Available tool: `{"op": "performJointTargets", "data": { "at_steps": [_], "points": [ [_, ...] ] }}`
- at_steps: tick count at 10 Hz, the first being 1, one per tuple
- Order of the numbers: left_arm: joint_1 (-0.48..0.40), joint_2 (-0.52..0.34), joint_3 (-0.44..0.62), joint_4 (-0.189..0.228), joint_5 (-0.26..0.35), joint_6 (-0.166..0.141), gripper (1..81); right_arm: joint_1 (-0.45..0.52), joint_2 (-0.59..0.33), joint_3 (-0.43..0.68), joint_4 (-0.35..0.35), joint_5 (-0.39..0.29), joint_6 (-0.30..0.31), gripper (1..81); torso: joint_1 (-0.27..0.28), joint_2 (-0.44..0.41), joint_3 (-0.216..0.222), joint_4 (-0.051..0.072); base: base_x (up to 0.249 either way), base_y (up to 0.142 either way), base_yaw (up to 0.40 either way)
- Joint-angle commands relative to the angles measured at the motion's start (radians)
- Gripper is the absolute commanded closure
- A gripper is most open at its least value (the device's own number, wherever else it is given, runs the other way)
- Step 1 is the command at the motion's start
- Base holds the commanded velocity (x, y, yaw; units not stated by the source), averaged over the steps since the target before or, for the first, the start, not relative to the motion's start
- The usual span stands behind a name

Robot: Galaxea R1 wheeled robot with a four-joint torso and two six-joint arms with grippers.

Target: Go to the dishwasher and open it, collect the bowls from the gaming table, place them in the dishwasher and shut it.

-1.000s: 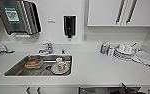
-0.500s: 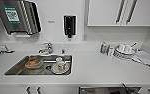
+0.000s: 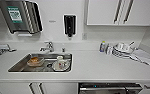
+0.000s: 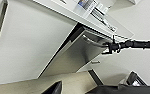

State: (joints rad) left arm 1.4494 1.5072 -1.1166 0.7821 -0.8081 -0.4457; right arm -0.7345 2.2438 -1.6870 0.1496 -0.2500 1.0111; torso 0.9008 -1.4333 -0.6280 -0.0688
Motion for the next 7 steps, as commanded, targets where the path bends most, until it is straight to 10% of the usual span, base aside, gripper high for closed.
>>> {"op": "performJointTargets", "data": {
  "at_steps": [1, 7],
  "points": [
    [-0.050, -0.067, 0.009, 0.017, -0.008, -0.001, 1.0, 0.036, -0.034, 0.001, -0.025, -0.187, -0.014, 1.0, 0.000, 0.000, 0.000, 0.000, -0.078, 0.000, 0.000],
    [-0.050, -0.062, 0.007, 0.019, -0.006, -0.001, 1.0, -0.015, 0.035, -0.015, -0.039, -0.166, -0.014, 1.0, 0.000, 0.000, 0.000, 0.000, -0.079, 0.000, 0.000]
  ]
}}
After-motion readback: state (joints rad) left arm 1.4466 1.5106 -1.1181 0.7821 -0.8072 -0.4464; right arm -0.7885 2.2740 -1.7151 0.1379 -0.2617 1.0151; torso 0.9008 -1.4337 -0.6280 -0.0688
